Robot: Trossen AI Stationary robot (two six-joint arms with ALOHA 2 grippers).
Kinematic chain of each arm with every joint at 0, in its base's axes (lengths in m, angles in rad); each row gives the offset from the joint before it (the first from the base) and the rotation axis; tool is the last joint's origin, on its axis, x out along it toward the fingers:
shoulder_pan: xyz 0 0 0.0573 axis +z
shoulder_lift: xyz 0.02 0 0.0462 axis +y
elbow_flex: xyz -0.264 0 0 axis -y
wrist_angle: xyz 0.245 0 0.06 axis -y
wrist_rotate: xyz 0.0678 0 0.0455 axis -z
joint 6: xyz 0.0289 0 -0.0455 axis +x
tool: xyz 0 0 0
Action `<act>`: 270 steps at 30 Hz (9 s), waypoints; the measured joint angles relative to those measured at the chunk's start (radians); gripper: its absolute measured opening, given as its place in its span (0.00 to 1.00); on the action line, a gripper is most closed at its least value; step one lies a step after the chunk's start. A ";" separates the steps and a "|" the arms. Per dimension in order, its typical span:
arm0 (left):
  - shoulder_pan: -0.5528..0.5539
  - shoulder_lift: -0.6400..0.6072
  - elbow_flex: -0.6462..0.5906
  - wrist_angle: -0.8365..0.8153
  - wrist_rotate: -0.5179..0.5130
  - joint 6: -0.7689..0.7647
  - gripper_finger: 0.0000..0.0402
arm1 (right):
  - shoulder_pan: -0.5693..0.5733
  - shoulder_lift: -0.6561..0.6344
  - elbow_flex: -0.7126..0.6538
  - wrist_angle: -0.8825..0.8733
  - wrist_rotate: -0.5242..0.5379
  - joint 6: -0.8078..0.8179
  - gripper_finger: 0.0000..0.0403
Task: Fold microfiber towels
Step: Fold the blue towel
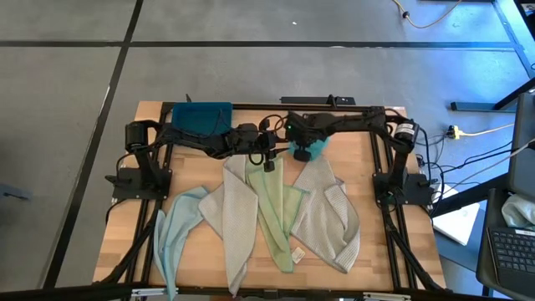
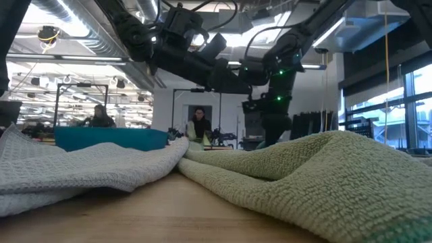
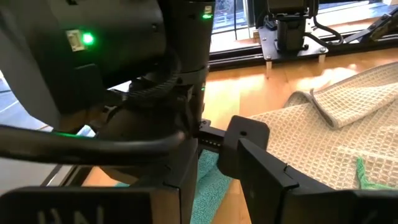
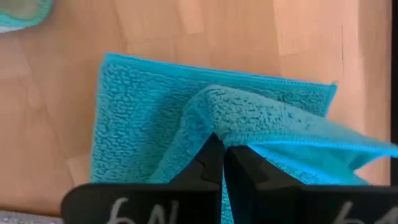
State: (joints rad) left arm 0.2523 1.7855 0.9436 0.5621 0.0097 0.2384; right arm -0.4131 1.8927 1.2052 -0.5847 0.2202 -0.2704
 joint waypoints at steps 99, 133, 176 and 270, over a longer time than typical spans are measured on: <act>0.000 0.000 0.000 -0.009 -0.002 -0.003 0.26 | 0.170 -0.071 -0.226 0.208 0.183 0.154 0.03; 0.000 0.000 0.000 -0.008 -0.007 -0.012 0.26 | 0.343 -0.228 -0.305 0.066 0.073 0.086 0.01; 0.000 0.000 0.000 -0.008 -0.007 -0.018 0.26 | 0.443 -0.248 -0.279 -0.047 0.043 0.099 0.43; 0.012 -0.129 0.000 -0.296 -0.200 0.088 0.26 | -0.101 0.131 0.030 0.301 -0.169 0.113 0.01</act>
State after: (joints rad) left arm 0.2646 1.6569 0.9436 0.2664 -0.1898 0.3267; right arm -0.5136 2.0239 1.2355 -0.2836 0.0509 -0.1574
